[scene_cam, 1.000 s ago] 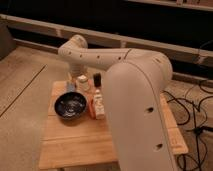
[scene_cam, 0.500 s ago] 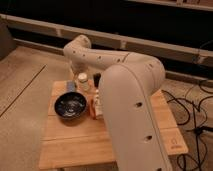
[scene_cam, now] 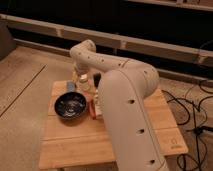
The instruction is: Place the ceramic cup over the eraser
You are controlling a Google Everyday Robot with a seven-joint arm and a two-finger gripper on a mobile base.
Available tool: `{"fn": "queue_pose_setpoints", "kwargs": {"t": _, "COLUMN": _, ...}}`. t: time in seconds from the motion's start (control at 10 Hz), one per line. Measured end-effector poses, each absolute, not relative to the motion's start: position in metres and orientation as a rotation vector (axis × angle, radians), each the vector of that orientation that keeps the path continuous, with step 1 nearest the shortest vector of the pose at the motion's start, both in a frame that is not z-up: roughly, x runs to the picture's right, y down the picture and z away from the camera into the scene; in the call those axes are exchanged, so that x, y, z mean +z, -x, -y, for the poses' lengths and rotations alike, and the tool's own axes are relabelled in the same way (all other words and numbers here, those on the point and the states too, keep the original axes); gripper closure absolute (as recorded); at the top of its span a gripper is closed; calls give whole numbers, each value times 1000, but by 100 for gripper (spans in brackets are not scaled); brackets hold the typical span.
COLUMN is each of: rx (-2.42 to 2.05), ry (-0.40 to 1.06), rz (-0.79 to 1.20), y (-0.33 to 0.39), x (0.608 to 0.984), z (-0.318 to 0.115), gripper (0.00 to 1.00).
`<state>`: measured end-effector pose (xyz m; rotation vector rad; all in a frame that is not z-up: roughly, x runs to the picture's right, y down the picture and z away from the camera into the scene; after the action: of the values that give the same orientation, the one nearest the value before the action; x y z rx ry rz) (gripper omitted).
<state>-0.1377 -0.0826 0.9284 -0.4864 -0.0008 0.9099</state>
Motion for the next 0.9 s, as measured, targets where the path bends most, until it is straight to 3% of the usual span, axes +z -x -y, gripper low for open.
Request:
{"fn": "queue_pose_setpoints", "kwargs": {"t": 0.3, "rx": 889, "ry": 478, "rz": 15, "y": 125, "x": 938, "z": 102, "gripper": 35}}
{"fn": "queue_pose_setpoints", "kwargs": {"t": 0.9, "rx": 836, "ry": 581, "rz": 44, "y": 131, "x": 971, "z": 91, "gripper": 35}}
